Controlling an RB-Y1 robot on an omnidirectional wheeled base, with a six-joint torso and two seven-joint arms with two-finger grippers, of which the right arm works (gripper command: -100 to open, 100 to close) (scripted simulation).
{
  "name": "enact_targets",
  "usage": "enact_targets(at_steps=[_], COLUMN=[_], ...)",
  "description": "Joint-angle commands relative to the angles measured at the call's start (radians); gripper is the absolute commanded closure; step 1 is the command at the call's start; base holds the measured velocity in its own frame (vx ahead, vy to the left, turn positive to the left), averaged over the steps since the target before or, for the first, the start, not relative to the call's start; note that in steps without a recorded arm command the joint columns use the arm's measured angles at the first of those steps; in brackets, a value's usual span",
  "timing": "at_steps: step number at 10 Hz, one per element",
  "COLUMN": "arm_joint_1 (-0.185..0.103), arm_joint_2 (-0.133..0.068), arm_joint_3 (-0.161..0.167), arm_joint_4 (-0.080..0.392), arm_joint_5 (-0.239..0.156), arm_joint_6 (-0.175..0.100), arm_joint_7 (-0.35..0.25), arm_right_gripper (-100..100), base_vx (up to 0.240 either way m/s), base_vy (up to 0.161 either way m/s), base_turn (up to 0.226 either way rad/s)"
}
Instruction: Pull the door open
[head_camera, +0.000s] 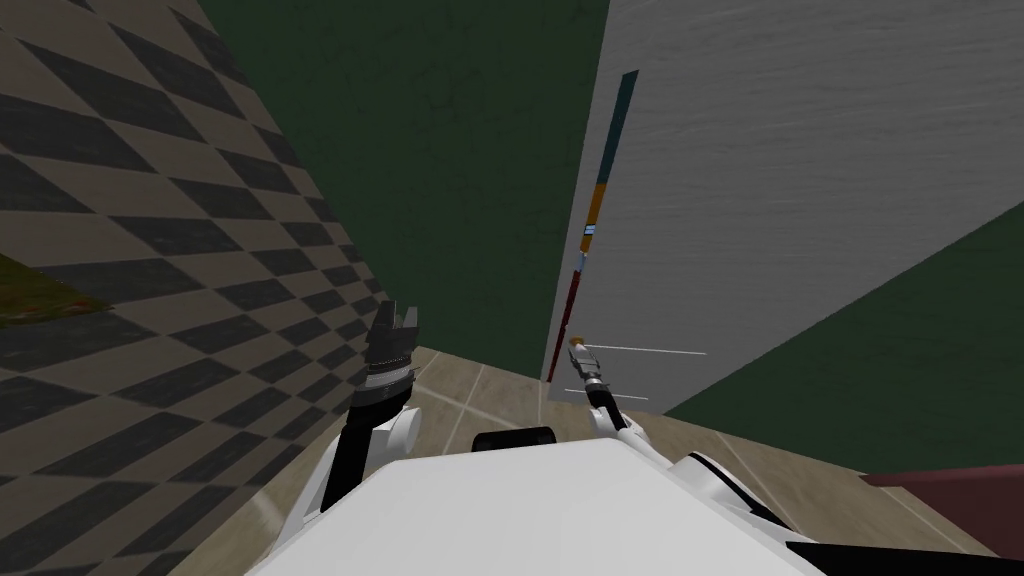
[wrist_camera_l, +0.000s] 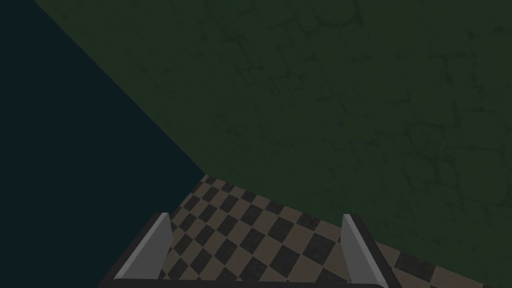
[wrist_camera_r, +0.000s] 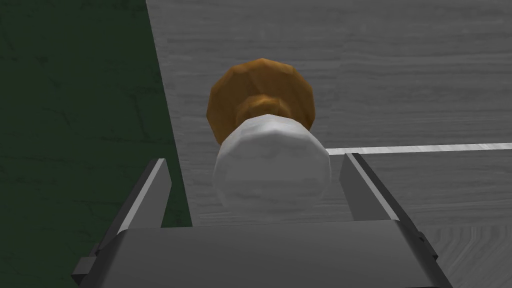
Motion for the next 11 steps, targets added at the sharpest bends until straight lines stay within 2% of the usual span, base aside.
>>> enact_targets(at_steps=[1, 2, 3, 8, 9, 11], arm_joint_1=[0.018, -0.001, -0.001, -0.001, 0.007, 0.013], arm_joint_2=[-0.022, -0.007, -0.007, -0.007, -0.025, -0.037], arm_joint_3=[-0.01, -0.004, -0.004, -0.004, 0.016, 0.036], arm_joint_4=[-0.011, 0.015, 0.015, 0.015, 0.013, 0.01], arm_joint_5=[-0.007, -0.003, -0.003, -0.003, 0.007, 0.016], arm_joint_6=[0.002, -0.006, -0.006, -0.006, -0.015, -0.025], arm_joint_7=[-0.012, -0.007, -0.007, -0.007, -0.032, -0.054], arm_right_gripper=[-100, -100, 100, 100, 100, 100], base_vx=[0.132, 0.07, -0.009, -0.012, -0.12, -0.173], base_vy=[-0.002, -0.006, -0.006, -0.002, -0.042, -0.05], base_turn=[0.133, 0.036, -0.053, 0.002, 0.089, 0.08])
